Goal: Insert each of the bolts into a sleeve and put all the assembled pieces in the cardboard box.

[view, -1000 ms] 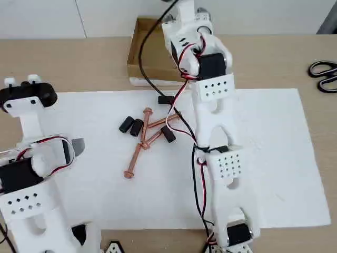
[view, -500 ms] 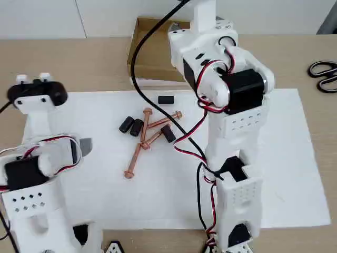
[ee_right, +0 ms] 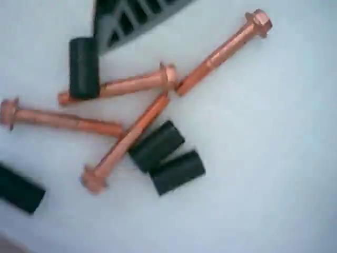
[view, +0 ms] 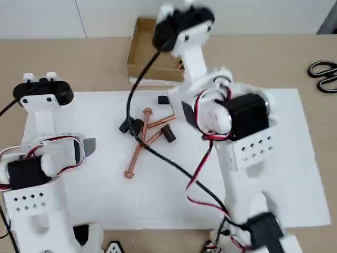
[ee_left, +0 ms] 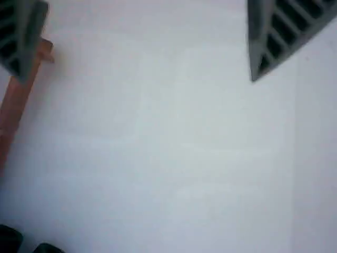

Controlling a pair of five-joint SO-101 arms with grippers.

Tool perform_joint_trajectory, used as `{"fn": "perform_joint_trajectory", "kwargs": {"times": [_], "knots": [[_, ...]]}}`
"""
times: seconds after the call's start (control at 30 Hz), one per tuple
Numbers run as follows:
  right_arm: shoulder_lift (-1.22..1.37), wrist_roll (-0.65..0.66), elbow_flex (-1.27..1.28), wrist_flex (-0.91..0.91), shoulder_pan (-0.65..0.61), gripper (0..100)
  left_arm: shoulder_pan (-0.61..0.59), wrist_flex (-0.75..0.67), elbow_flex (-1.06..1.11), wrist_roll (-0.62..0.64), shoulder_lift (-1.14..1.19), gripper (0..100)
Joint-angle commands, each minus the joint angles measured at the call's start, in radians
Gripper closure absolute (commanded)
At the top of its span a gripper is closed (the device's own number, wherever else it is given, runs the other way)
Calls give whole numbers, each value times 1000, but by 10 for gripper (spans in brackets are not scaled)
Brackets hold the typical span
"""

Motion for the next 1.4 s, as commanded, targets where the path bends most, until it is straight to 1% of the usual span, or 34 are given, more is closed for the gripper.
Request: {"fn": "perform_joint_trajectory", "kwargs": {"times": [0.0, 0.03, 0.07, 0.13, 0.17, 0.3, 0.37, 0.47, 0.53, 0.7, 0.87, 1.1, 1.37], "knots": [[-162, -126, 328, -73, -12, 721, 8, 5, -5, 21, -17, 746], [-191, -161, 408, -68, -10, 721, 9, 5, -5, 34, -17, 746], [-211, -176, 485, -116, -10, 721, 11, 5, -5, 38, -17, 746], [-234, -181, 618, -246, 7, 721, 11, 3, -5, 41, -17, 746], [-239, -181, 661, -311, 35, 721, 11, 3, -5, 41, -17, 746], [-206, -187, 772, -595, 153, 720, 8, 3, -5, 43, -17, 746], [-165, -161, 795, -668, 180, 721, 5, 3, -4, 43, -17, 746], [-54, 37, 789, -680, 162, 721, -20, -3, 22, 43, -17, 746], [27, 87, 783, -702, 130, 721, -71, -15, 39, 41, -17, 746], [171, 97, 720, -719, 84, 721, -222, -38, 59, 43, -17, 746], [206, 92, 700, -717, 45, 721, -328, -38, 59, 44, -17, 746], [242, 92, 697, -694, -50, 721, -342, -44, 59, 44, -17, 746], [320, 95, 692, -697, -58, 721, -342, -44, 59, 44, -17, 746]]}}
